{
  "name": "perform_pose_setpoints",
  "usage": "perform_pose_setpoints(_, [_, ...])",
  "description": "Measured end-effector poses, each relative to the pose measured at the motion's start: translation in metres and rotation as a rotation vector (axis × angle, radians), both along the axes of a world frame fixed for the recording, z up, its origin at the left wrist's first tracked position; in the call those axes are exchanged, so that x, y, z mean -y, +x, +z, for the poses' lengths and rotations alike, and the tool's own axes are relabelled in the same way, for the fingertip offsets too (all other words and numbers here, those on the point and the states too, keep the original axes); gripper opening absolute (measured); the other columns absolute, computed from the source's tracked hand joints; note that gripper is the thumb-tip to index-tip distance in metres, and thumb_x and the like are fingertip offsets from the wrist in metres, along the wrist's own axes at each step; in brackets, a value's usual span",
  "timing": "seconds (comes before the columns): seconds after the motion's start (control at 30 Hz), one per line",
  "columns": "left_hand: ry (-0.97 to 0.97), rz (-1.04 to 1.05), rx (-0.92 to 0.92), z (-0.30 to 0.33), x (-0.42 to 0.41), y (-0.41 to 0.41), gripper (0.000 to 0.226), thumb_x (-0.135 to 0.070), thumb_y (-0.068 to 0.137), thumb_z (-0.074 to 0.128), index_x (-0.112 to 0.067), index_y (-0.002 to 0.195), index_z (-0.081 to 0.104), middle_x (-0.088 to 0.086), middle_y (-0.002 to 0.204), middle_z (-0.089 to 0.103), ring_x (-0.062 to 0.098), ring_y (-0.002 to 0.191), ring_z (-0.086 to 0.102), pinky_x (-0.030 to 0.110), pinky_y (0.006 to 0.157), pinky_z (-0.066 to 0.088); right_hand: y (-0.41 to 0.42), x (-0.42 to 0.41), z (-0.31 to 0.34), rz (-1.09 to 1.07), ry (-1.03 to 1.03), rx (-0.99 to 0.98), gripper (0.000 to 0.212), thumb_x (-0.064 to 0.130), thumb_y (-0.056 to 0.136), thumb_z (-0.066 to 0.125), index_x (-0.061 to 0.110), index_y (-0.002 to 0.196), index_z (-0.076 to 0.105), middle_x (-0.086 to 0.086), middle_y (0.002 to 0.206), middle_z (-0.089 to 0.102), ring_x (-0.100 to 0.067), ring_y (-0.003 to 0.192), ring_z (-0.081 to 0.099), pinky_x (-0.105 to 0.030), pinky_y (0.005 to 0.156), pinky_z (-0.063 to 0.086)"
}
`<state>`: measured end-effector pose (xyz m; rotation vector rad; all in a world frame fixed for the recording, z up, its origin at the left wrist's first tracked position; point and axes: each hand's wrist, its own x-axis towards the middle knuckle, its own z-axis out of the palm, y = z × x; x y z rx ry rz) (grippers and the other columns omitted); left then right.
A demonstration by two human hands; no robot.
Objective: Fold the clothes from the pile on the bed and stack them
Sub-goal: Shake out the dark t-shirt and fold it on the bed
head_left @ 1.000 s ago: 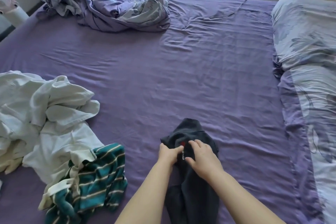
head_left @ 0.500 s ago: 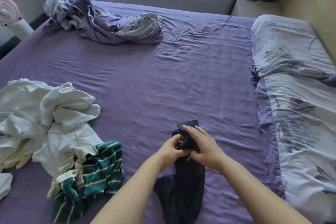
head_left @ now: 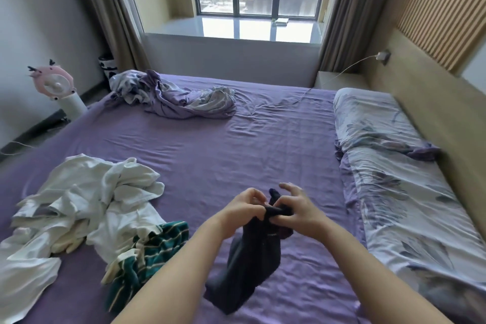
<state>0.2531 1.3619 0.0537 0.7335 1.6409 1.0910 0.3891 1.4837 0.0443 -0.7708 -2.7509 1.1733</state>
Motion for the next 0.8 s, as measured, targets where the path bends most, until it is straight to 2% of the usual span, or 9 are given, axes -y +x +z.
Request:
perform_pose_setpoints(0.1, [0.068,0.000,-0.168,0.033,0.010,0.009,0.032,0.004,0.077,0.057,-0.018,0.100,0.051,0.005,0.094,0.066,0.008,0.074,0.058,0.015,0.062,0.046,0.005,0.009,0.027,0.018,0.138,-0.078,0.016,0.017,0.071,0.076,0.017,0.077,0.061,0.000,0.120,0.059,-0.018,0.128,0.037,-0.026,0.102,0.032])
perform_pose_setpoints(0.2, [0.066,-0.069,-0.340,0.061,0.026,0.011,0.031,-0.008,0.082,0.067,-0.017,0.108,0.054,-0.002,0.087,0.060,0.007,0.073,0.055,0.014,0.062,0.044,0.012,0.015,0.054,-0.048,0.067,-0.182,0.027,0.017,0.072,0.074,0.026,0.065,0.050,0.001,0.086,0.064,-0.018,0.093,0.055,-0.033,0.081,0.044])
perform_pose_setpoints(0.27, [0.036,-0.163,-0.386,0.074,0.041,0.008,0.018,-0.013,0.082,0.070,-0.016,0.098,0.061,-0.003,0.079,0.056,0.010,0.072,0.051,0.020,0.067,0.041,0.016,0.021,0.071,-0.048,0.038,-0.207,0.032,0.021,0.073,0.073,0.025,0.060,0.044,0.006,0.068,0.054,-0.012,0.068,0.049,-0.029,0.066,0.040])
perform_pose_setpoints(0.33, [0.019,-0.227,-0.393,0.082,0.057,0.006,0.010,-0.010,0.082,0.070,-0.015,0.087,0.063,-0.002,0.076,0.055,0.011,0.073,0.051,0.024,0.072,0.040,0.020,0.032,0.089,-0.001,0.072,-0.230,0.039,0.021,0.075,0.073,0.026,0.059,0.038,0.011,0.060,0.039,-0.005,0.057,0.035,-0.024,0.058,0.031])
perform_pose_setpoints(0.4, [0.044,-0.205,-0.376,0.089,0.070,0.005,0.012,-0.004,0.082,0.069,-0.013,0.088,0.064,-0.007,0.072,0.056,0.004,0.068,0.052,0.018,0.068,0.041,0.024,0.045,0.106,0.027,0.092,-0.249,0.041,0.019,0.075,0.075,0.027,0.062,0.037,0.012,0.061,0.037,-0.001,0.054,0.032,-0.018,0.055,0.030])
perform_pose_setpoints(0.5, [0.116,-0.141,-0.440,0.103,0.081,0.005,0.020,-0.003,0.081,0.070,-0.017,0.076,0.057,-0.009,0.066,0.050,0.000,0.059,0.046,0.014,0.057,0.037,0.034,0.063,0.130,0.025,0.032,-0.160,0.028,0.019,0.076,0.076,0.029,0.074,0.050,0.006,0.068,0.051,-0.001,0.058,0.043,-0.013,0.056,0.035])
perform_pose_setpoints(0.6, [0.204,-0.152,-0.539,0.122,0.084,0.009,0.029,-0.009,0.078,0.074,-0.022,0.066,0.050,-0.009,0.063,0.045,0.005,0.059,0.041,0.020,0.055,0.032,0.039,0.085,0.155,-0.004,-0.083,-0.075,0.018,0.033,0.078,0.074,0.023,0.088,0.063,0.001,0.077,0.060,-0.010,0.067,0.053,-0.022,0.064,0.041])
perform_pose_setpoints(0.7, [0.264,-0.175,-0.584,0.145,0.090,0.012,0.027,-0.015,0.075,0.077,-0.025,0.068,0.053,-0.010,0.066,0.050,0.005,0.062,0.046,0.023,0.060,0.038,0.041,0.107,0.178,-0.073,-0.104,-0.119,0.029,0.047,0.084,0.063,0.021,0.073,0.069,0.007,0.063,0.061,-0.007,0.058,0.055,-0.018,0.055,0.043])
perform_pose_setpoints(0.8, [0.277,-0.256,-0.510,0.160,0.106,0.007,0.019,-0.014,0.076,0.077,-0.016,0.089,0.063,-0.004,0.085,0.062,0.008,0.079,0.057,0.030,0.078,0.049,0.042,0.124,0.197,-0.154,-0.084,-0.259,0.023,0.031,0.086,0.065,0.028,0.064,0.069,0.010,0.060,0.064,-0.004,0.057,0.058,-0.016,0.055,0.045])
